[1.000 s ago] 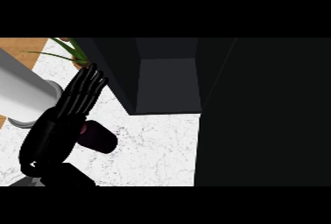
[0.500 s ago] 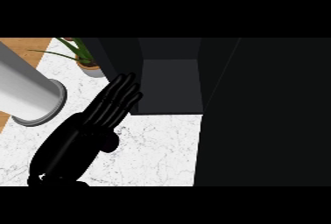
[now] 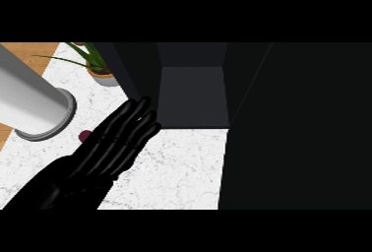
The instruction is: Pick up the wine, place it into the cabinet and close the cabinet
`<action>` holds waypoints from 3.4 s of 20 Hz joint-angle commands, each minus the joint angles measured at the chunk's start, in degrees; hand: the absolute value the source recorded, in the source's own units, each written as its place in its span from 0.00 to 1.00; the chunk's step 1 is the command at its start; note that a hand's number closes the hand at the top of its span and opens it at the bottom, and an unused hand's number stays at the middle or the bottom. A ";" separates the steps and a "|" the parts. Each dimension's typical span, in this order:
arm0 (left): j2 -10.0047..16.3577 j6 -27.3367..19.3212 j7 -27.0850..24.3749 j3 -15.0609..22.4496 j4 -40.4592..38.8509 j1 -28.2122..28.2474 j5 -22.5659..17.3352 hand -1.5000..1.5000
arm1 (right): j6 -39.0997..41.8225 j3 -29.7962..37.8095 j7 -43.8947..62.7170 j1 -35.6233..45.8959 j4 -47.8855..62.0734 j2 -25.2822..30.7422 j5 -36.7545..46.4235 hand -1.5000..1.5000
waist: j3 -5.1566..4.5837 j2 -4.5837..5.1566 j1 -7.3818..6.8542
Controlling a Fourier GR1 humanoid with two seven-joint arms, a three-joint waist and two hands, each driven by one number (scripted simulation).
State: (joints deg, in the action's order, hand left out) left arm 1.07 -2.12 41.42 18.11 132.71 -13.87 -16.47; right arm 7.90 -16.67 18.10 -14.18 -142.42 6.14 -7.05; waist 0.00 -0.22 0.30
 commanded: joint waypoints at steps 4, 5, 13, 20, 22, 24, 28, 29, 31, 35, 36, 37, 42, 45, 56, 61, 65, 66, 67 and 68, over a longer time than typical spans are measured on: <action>-1.02 -8.34 9.44 2.60 5.95 -5.27 5.20 0.00 | 0.09 0.80 4.84 -6.42 -13.55 2.69 -3.07 0.00 | 0.08 -0.18 0.47; -1.03 -6.86 7.36 5.91 8.14 0.46 5.93 0.00 | -3.02 -2.81 9.24 -3.24 -14.60 0.96 0.07 0.00 | -0.02 -0.17 -0.06; -0.29 -10.35 14.74 0.94 9.87 -6.96 7.96 0.00 | -3.84 -1.65 9.95 -2.14 -15.38 2.08 -0.81 0.00 | 0.02 -0.19 0.06; 2.07 -9.21 15.52 -2.12 12.89 -3.85 7.49 0.00 | -3.60 -1.88 8.10 -3.18 -14.32 3.05 -0.15 0.00 | 0.00 -0.14 0.00; 2.14 -7.56 13.85 -4.90 7.97 -5.67 5.40 0.00 | -5.45 -3.63 10.55 1.13 -12.59 1.66 1.47 0.00 | -0.03 0.09 -0.03; 3.81 -8.67 18.92 -9.03 10.03 -10.03 4.30 0.00 | -5.36 -3.47 11.38 -1.52 -15.34 2.64 0.45 0.00 | 0.00 -0.11 0.33; 6.59 -3.41 14.20 -15.91 8.61 -5.83 -0.97 0.00 | -5.16 -1.57 10.69 -0.66 -15.51 3.30 -0.30 0.00 | -0.08 0.01 0.40; 4.91 -3.72 12.10 -13.54 7.40 -4.27 1.16 0.00 | -5.72 -1.66 11.78 2.43 -12.98 2.80 0.81 0.00 | -0.05 0.11 0.01; 6.51 -0.90 9.87 -17.16 6.75 -1.92 -1.28 0.00 | -5.09 -0.66 11.11 -1.53 -16.96 3.94 -1.51 0.00 | -0.10 0.00 0.53; 8.47 0.63 10.31 -22.30 3.51 -6.44 -4.54 0.00 | -6.64 -3.21 10.56 1.50 -12.92 2.25 1.48 0.00 | -0.05 0.08 0.18; 8.94 0.69 11.77 -22.31 5.80 -4.19 -4.64 0.00 | -6.74 -3.12 12.41 -0.31 -16.40 3.23 0.72 0.00 | -0.06 -0.07 0.24; 9.28 2.82 8.81 -24.21 5.76 -1.61 -5.64 0.00 | -6.08 -1.69 10.60 -0.95 -14.48 3.47 -0.37 0.00 | -0.06 0.01 0.10; 12.82 6.98 7.14 -32.80 -0.43 -2.30 -12.60 0.00 | -7.78 -3.10 13.43 3.31 -14.81 2.81 0.96 0.00 | -0.11 0.02 -0.04; 12.69 11.54 2.73 -34.03 -3.90 2.25 -13.44 0.00 | -8.42 -1.69 15.44 4.86 -15.28 3.37 -0.11 0.00 | -0.11 0.08 0.04; 11.03 20.40 -7.23 -35.17 -13.69 10.38 -12.34 0.00 | -9.09 -5.12 13.65 3.79 -15.27 3.70 2.49 0.00 | -0.04 -0.02 0.32; 9.57 23.44 -13.24 -31.65 -20.45 10.54 -5.36 0.00 | -9.21 -2.87 17.57 7.68 -16.00 4.79 0.52 0.00 | -0.06 0.12 0.52; 8.36 25.35 -18.12 -30.50 -25.78 10.76 -2.20 0.00 | -10.11 -3.98 17.91 6.81 -16.84 4.26 0.63 0.00 | -0.06 0.08 0.74; 8.10 25.56 -20.60 -31.04 -30.09 8.69 -1.57 0.00 | -10.80 -5.34 17.10 5.41 -16.56 3.44 1.23 0.00 | -0.07 0.12 1.21; 6.98 27.93 -24.26 -30.17 -28.55 13.95 0.16 0.00 | -9.97 -1.08 17.28 7.40 -15.40 4.73 -0.76 0.00 | -0.06 0.14 0.47; 9.23 25.64 -21.31 -32.38 -31.66 8.21 -1.23 0.00 | -10.05 -2.90 18.32 6.54 -17.21 4.97 0.56 0.00 | -0.05 0.12 0.90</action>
State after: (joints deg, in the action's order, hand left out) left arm 9.87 22.99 22.87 -13.56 106.31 -3.87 -19.53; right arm -1.82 -20.52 29.74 -4.82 -144.63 9.29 -3.69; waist -0.06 -0.11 1.06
